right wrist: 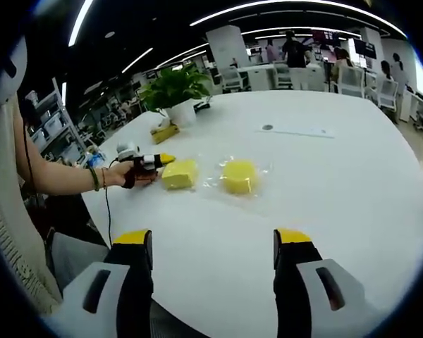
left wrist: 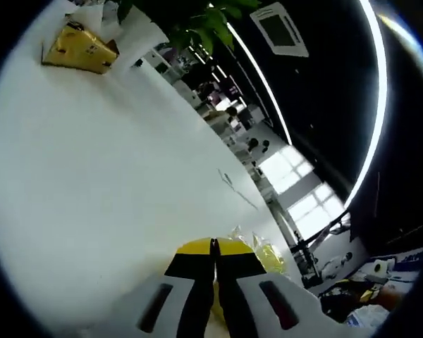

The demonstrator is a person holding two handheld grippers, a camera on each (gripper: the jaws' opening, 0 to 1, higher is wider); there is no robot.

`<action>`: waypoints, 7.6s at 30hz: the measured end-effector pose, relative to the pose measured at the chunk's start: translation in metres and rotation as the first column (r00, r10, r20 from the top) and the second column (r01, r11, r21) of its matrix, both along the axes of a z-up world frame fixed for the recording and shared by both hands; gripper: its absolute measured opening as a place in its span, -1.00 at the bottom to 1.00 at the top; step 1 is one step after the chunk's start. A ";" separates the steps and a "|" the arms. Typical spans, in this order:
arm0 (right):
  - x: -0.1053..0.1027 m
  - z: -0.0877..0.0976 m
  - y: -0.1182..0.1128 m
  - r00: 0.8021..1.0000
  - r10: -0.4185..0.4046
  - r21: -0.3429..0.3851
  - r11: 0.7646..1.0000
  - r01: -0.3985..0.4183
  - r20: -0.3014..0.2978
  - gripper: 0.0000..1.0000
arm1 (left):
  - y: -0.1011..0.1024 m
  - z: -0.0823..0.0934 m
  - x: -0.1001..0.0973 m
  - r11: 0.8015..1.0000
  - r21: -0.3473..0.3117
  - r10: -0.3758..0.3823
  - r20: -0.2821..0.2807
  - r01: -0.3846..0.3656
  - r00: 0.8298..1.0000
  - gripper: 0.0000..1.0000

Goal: Compare the silicone blocks by pressing each to a similar depth, holding the contact briefly, and releasing to observe deformation and rebound differences across the visible hardness samples.

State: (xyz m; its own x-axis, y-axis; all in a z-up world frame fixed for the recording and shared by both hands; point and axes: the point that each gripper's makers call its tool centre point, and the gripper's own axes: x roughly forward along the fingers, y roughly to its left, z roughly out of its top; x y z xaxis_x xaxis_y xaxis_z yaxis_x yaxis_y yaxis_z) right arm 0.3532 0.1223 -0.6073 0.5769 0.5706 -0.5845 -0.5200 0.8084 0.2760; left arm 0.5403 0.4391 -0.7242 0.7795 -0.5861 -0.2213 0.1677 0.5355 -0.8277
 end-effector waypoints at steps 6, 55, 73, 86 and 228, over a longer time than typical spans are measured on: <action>0.001 0.001 0.000 1.000 0.000 0.005 1.000 0.000 0.004 0.27 | 0.002 -0.005 -0.011 0.998 -0.055 0.026 -0.070 -0.030 0.997 -0.48; -0.030 0.072 -0.007 0.971 0.091 0.106 0.987 -0.117 0.222 0.24 | -0.106 0.181 -0.071 0.955 0.244 -0.217 0.186 0.169 0.958 -1.00; -0.022 0.117 0.013 0.874 0.352 -0.048 0.933 -0.357 0.334 0.19 | -0.163 0.249 -0.134 0.816 0.476 -0.482 0.250 0.327 0.840 -1.00; -0.017 0.119 0.047 0.768 0.546 -0.175 0.837 -0.519 0.335 0.22 | -0.193 0.262 -0.174 0.731 0.557 -0.593 0.235 0.394 0.770 -1.00; -0.053 0.052 0.102 0.585 0.806 -0.143 0.592 -0.793 0.090 -0.37 | -0.249 0.262 -0.240 0.390 0.779 -0.876 0.149 0.492 0.458 -1.00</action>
